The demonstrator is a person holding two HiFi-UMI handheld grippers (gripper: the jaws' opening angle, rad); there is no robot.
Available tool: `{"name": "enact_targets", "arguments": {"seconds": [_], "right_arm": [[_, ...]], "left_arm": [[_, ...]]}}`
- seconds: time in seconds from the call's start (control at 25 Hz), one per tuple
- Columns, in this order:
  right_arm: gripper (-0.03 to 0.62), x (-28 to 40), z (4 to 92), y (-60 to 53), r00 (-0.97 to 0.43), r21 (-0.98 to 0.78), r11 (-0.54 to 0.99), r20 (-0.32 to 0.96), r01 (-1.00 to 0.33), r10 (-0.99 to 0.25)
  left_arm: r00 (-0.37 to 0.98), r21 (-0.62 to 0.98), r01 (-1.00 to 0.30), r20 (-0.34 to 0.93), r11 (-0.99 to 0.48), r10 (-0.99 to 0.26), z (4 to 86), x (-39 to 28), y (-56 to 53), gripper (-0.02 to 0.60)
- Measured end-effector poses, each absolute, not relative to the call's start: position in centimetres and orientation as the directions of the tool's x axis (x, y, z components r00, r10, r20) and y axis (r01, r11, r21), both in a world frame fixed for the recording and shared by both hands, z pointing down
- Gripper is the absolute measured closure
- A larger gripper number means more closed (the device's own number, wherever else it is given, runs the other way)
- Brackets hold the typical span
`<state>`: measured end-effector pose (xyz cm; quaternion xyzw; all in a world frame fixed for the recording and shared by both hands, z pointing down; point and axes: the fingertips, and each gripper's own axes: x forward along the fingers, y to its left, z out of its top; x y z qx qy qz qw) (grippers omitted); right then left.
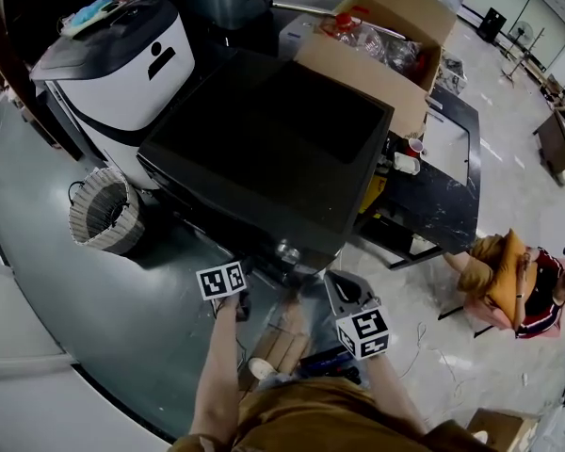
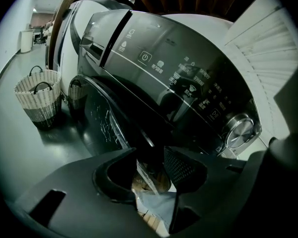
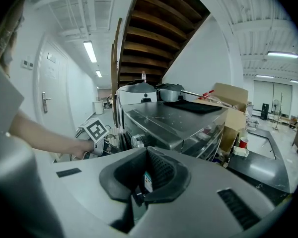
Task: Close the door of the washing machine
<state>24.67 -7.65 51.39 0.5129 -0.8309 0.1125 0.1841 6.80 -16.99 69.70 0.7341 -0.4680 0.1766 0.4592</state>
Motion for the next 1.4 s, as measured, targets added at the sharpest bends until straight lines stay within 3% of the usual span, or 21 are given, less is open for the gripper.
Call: {"name": "enact_targets", "arguments": {"seconds": [0.4,0.72,0.8,1.04,1.4], "right_arm": [[0.582,25.6,51.2,-8.0,-0.386,0.030,0.439,0.427,-0.898,-0.818],[0.582,25.3,50.2,-7.5,-0.377,0.059,0.437,0.410,-0.898,-0.830],[0.582,25.1,49.8,-7.3,-0.369,0.085,0.436,0.403,-0.896,-0.837],[0.582,23.4,48.8,-6.9,-0.372,0.153,0.453,0.377,-0.878,-0.848],[0.582,19.1,47.0,-6.1,-0.429,0.139,0.490,0.322,-0.860,-0.844]], "left_arm": [[0.517,0.529,-0.840,0.710,-0.123,-0.479,69.9,7.4,-17.8,0.390],[0.537,0.540,-0.826,0.665,-0.163,-0.518,69.6,7.2,-17.3,0.387],[0.507,0.494,-0.849,0.663,-0.187,-0.550,69.0,6.8,-16.9,0.351],[0.462,0.322,-0.887,0.612,-0.331,-0.642,64.5,6.4,-15.5,0.354],[0.425,0.242,-0.905,0.471,-0.350,-0.773,57.0,2.8,-12.6,0.474]]}}
